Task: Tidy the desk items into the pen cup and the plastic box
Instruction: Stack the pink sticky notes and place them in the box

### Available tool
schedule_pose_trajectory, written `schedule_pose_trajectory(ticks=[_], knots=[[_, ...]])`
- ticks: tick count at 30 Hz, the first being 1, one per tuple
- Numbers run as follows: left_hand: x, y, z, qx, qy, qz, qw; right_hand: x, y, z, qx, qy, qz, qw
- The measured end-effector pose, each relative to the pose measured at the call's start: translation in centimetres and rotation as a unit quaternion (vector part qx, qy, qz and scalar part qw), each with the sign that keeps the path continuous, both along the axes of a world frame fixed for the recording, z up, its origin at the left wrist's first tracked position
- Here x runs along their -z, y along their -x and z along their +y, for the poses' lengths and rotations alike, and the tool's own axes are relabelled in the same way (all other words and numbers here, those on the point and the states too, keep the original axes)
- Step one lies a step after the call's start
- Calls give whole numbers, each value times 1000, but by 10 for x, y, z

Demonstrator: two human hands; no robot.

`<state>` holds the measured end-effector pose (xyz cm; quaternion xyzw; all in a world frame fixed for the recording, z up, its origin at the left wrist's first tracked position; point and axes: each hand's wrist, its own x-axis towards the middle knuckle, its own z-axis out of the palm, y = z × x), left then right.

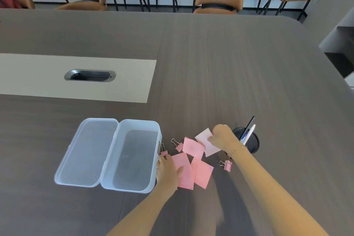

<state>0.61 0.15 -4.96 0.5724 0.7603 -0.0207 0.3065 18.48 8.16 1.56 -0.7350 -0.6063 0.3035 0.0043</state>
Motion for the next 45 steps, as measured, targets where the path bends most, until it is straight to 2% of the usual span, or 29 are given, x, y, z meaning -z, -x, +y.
schedule_pose_trajectory(ticks=[7,10,12,15,19,23,28,31,35,39,40,43,45], knots=[[10,-4,-5,-45,-49,-62,996,-2,7,-7,67,-124,75,987],[12,-1,-7,-118,-52,-139,982,-4,8,-10,66,-140,117,981],[14,1,-4,-132,-27,-168,977,-7,9,-6,63,-164,139,975],[11,3,1,-100,24,-151,983,-9,11,3,-8,-117,144,983],[4,0,3,-30,71,-169,983,16,18,11,-128,9,63,990],[8,-7,-1,66,76,-76,992,41,25,9,-224,32,-9,974],[18,-14,-6,127,57,21,990,56,28,8,-276,-3,-26,961],[22,-10,-7,111,79,-5,991,60,28,7,-217,-32,18,975],[18,1,-4,76,99,-97,987,56,22,-2,-71,-48,139,987],[6,6,6,38,104,-181,977,35,8,-12,87,-35,294,951],[3,4,8,33,104,-190,976,31,4,-13,87,-38,284,954],[1,-13,10,6,71,-204,976,21,-5,-11,19,-77,147,986],[3,-30,7,-30,53,-184,981,17,-6,-10,6,-86,119,989]])
